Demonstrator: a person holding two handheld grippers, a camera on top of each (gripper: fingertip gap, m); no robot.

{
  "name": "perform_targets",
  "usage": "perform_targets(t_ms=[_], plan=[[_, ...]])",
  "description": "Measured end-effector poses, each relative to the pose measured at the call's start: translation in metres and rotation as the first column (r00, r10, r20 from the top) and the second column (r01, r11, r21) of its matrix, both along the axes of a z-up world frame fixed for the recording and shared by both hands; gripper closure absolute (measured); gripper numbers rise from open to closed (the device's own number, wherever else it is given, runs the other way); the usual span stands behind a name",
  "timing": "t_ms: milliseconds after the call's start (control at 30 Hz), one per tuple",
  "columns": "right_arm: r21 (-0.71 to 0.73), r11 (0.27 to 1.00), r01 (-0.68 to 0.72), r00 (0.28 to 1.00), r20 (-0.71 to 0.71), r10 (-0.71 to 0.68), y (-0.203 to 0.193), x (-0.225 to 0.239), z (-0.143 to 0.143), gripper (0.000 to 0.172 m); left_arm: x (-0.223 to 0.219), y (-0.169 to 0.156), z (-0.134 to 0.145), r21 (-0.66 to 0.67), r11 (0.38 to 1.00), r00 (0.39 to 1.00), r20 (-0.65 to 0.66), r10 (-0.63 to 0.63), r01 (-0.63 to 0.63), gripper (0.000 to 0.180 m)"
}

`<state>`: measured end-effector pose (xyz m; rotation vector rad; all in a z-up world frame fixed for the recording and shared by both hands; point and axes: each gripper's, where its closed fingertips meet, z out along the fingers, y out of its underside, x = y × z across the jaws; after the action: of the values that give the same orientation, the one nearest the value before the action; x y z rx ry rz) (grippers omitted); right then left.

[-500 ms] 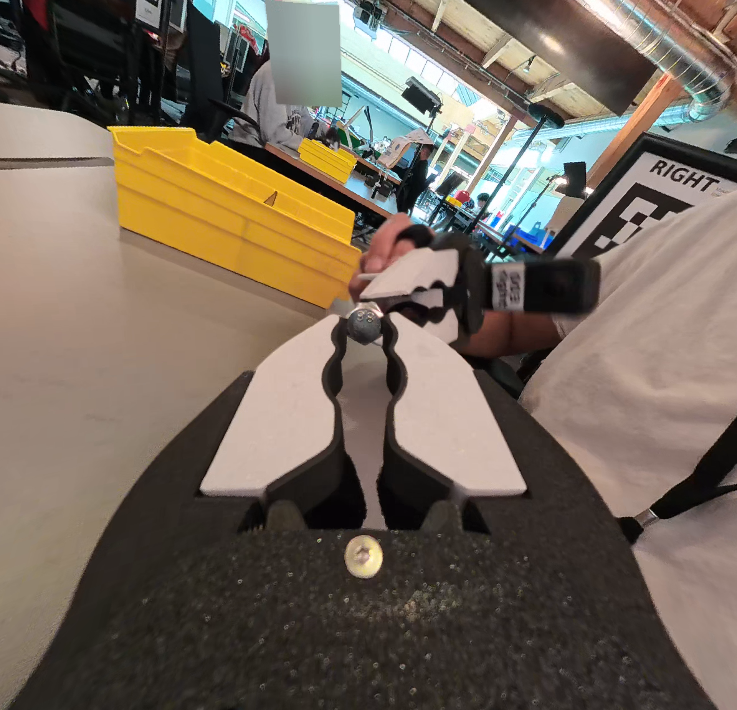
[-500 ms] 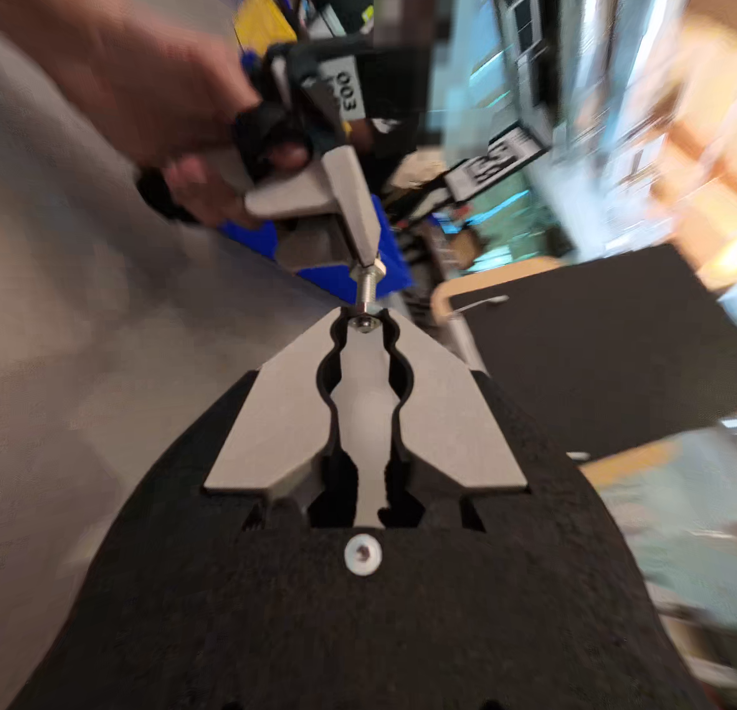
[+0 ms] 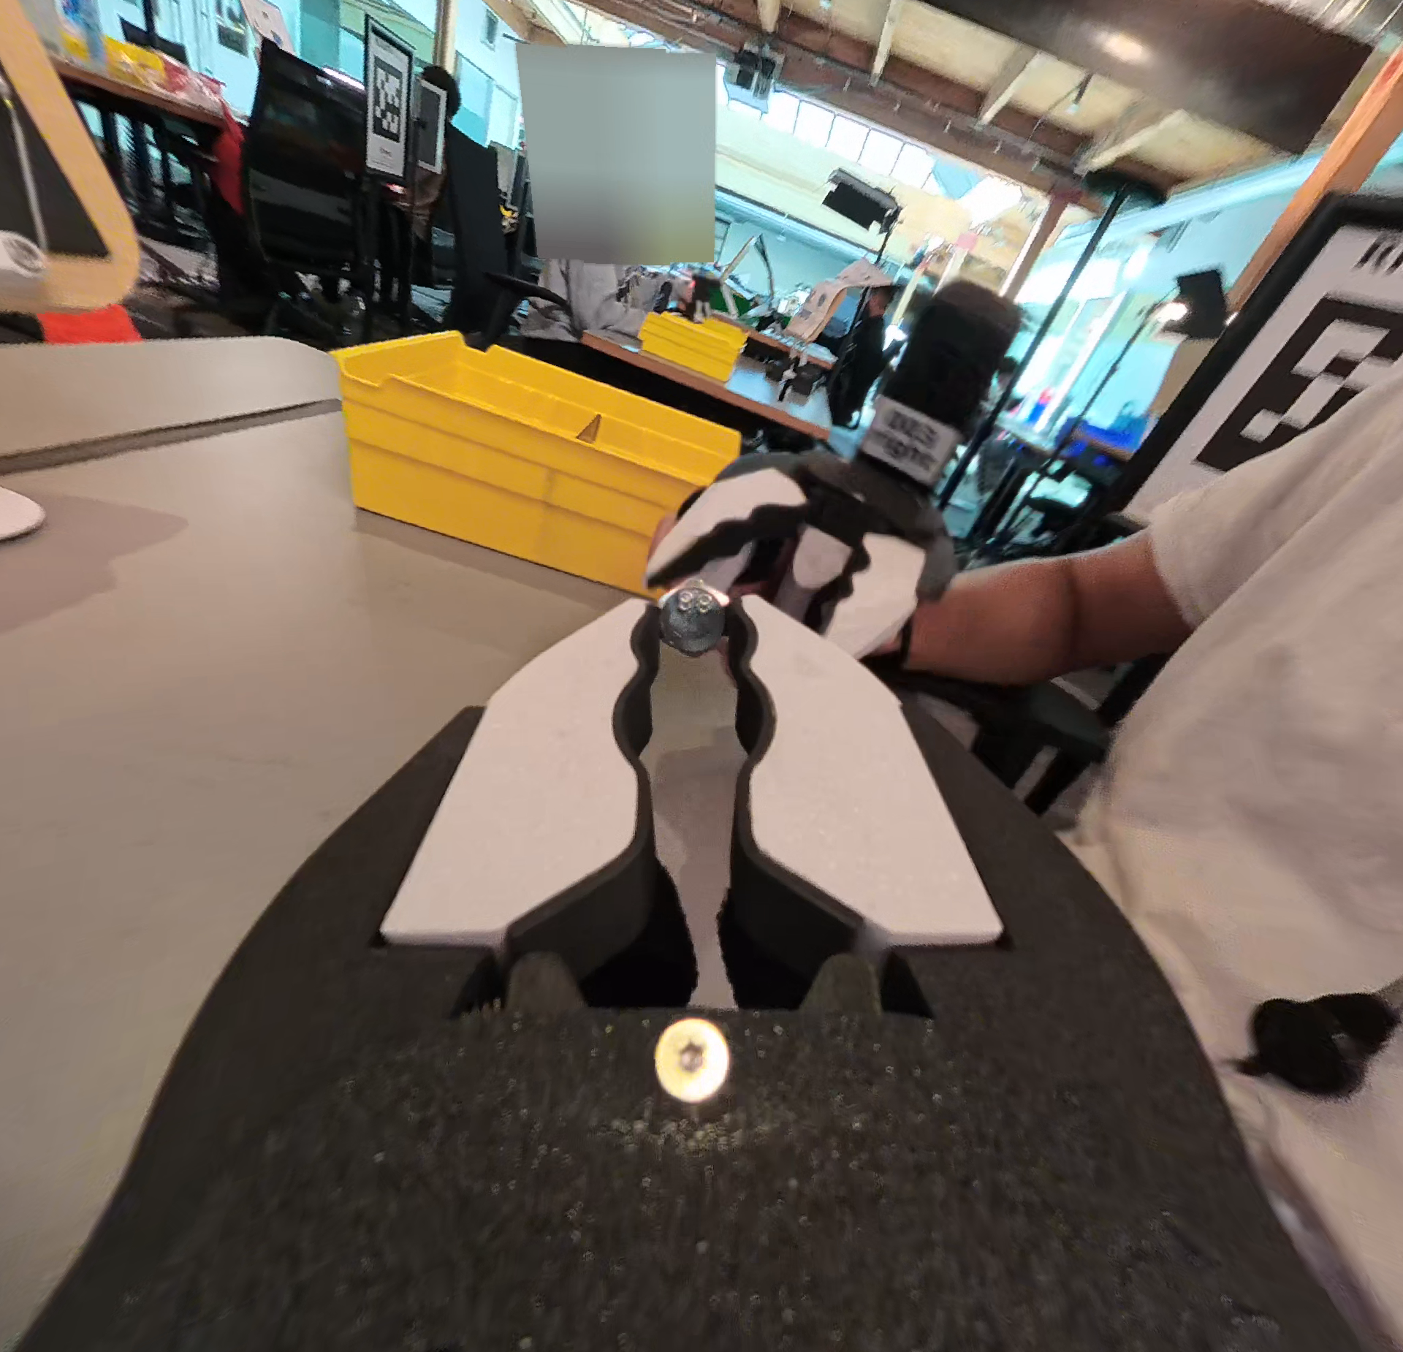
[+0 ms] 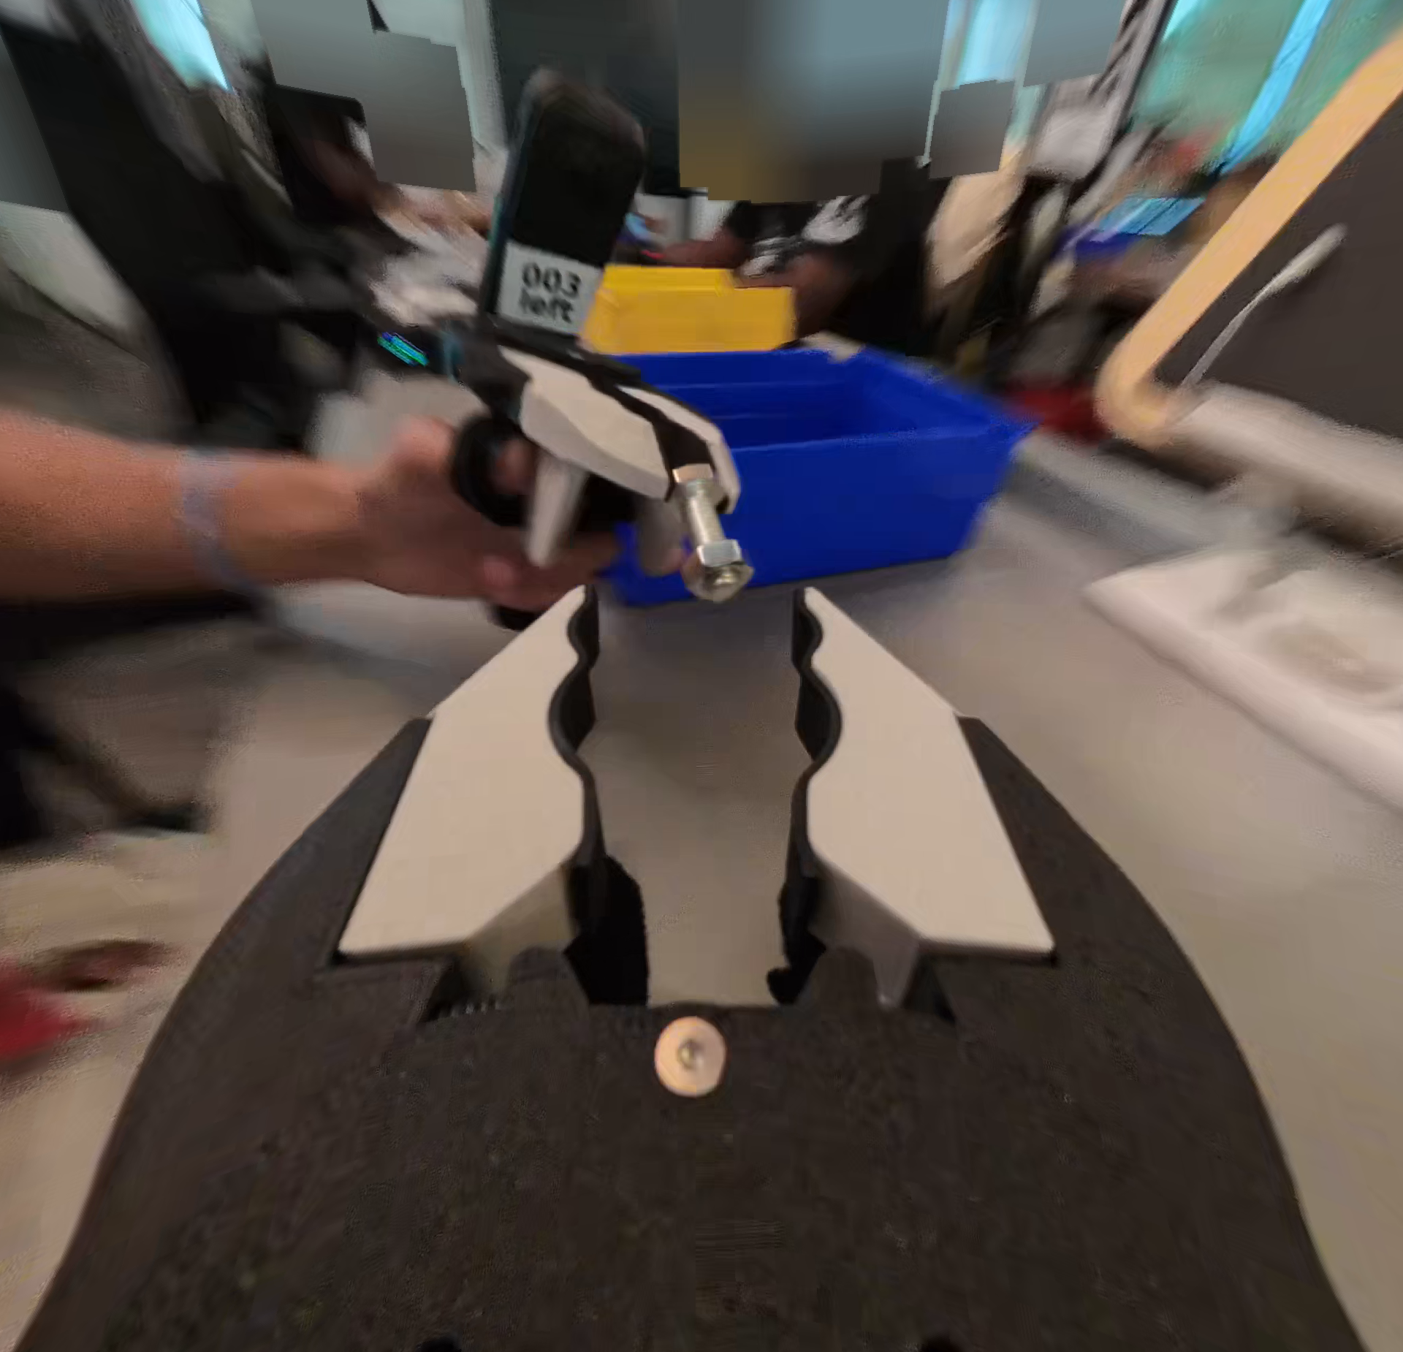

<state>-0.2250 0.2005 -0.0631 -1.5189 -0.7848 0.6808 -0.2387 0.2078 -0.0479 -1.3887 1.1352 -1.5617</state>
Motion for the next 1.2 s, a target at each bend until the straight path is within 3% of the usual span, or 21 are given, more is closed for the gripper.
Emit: perform_targets(t_ms=[33, 100, 167, 200, 233, 300, 433, 567, 633, 733, 767, 833, 867, 933, 1000, 1033, 1100, 1200], plan=[[-0.179, 0.977, -0.115, 0.986, -0.136, 0.091, -0.003, -0.004, -0.004, 0.125, 0.000, 0.001, -0.002, 0.040, 0.999, 1.000, -0.010, 0.012, -0.011, 0.164], [-0.460, 0.808, -0.369, 0.887, -0.432, 0.160, -0.005, -0.008, -0.009, 0.119, 0.000, 0.000, -0.005, 0.107, 0.994, 1.000, -0.019, 0.025, -0.023, 0.164], [-0.499, 0.592, -0.633, 0.684, -0.719, 0.124, -0.006, -0.004, 0.003, 0.125, 0.001, -0.002, -0.004, 0.147, 0.989, 1.000, -0.013, 0.026, -0.024, 0.164], [-0.467, 0.529, -0.708, 0.591, -0.803, 0.082, -0.004, 0.001, 0.008, 0.133, 0.001, -0.004, -0.003, 0.158, 0.987, 1.000, -0.008, 0.023, -0.022, 0.164], [-0.453, 0.503, -0.736, 0.548, -0.835, 0.049, -0.002, 0.004, 0.008, 0.138, 0.002, -0.006, -0.002, 0.166, 0.986, 1.000, -0.005, 0.020, -0.019, 0.164], [-0.459, 0.502, -0.733, 0.551, -0.834, 0.041, -0.001, 0.002, 0.004, 0.138, 0.002, -0.007, -0.002, 0.175, 0.984, 1.000, -0.009, 0.020, -0.018, 0.164], [-0.493, 0.561, -0.665, 0.633, -0.770, 0.073, -0.002, -0.003, 0.000, 0.155, 0.003, -0.006, -0.004, 0.165, 0.986, 1.000, -0.012, 0.020, -0.018, 0.164], [-0.449, 0.726, -0.522, 0.738, -0.664, 0.120, 0.001, 0.000, 0.004, 0.155, 0.003, -0.005, -0.004, 0.147, 0.989, 1.000, -0.010, 0.017, -0.015, 0.164], [-0.355, 0.853, -0.382, 0.848, -0.503, 0.171, 0.000, 0.000, 0.006, 0.155, 0.003, -0.007, -0.002, 0.105, 0.994, 1.000, -0.004, -0.006, 0.006, 0.164], [-0.031, 0.987, -0.159, 0.984, -0.087, 0.155, -0.006, 0.001, 0.009, 0.155, 0.002, -0.013, 0.003, -0.031, 0.996, 0.996, 0.024, -0.080, 0.081, 0.164], [0.110, 0.989, -0.097, 0.994, 0.069, 0.090, -0.007, 0.002, 0.008, 0.155, 0.003, -0.015, 0.003, -0.067, 0.993, 0.995, 0.025, -0.101, 0.102, 0.164], [0.393, 0.919, -0.027, 0.951, 0.293, -0.097, -0.009, 0.004, 0.010, 0.155, 0.004, -0.019, 0.003, -0.098, 0.986, 0.991, 0.037, -0.131, 0.134, 0.164], [0.531, 0.847, -0.023, 0.899, 0.381, -0.215, -0.010, 0.005, 0.010, 0.155, 0.004, -0.020, 0.003, -0.109, 0.983, 0.989, 0.039, -0.145, 0.148, 0.164], [0.776, 0.622, -0.108, 0.721, 0.492, -0.488, -0.011, 0.007, 0.012, 0.155, 0.004, -0.022, 0.002, -0.117, 0.979, 0.986, 0.033, -0.166, 0.169, 0.164], [0.891, 0.391, -0.228, 0.565, 0.449, -0.692, -0.012, 0.007, 0.017, 0.155, 0.003, -0.023, 0.003, -0.130, 0.975, 0.983, 0.039, -0.177, 0.181, 0.164], [0.904, 0.350, -0.245, 0.543, 0.427, -0.723, -0.011, 0.007, 0.017, 0.155, 0.003, -0.023, 0.003, -0.139, 0.973, 0.983, 0.041, -0.178, 0.182, 0.164], [0.892, 0.404, -0.204, 0.575, 0.443, -0.688, -0.009, 0.008, 0.015, 0.155, 0.004, -0.021, 0.001, -0.138, 0.976, 0.985, 0.032, -0.167, 0.170, 0.164], [0.816, 0.573, -0.073, 0.728, 0.436, -0.529, -0.009, 0.009, 0.016, 0.143, 0.001, -0.016, 0.005, -0.123, 0.983, 0.990, 0.043, -0.134, 0.138, 0.164]])
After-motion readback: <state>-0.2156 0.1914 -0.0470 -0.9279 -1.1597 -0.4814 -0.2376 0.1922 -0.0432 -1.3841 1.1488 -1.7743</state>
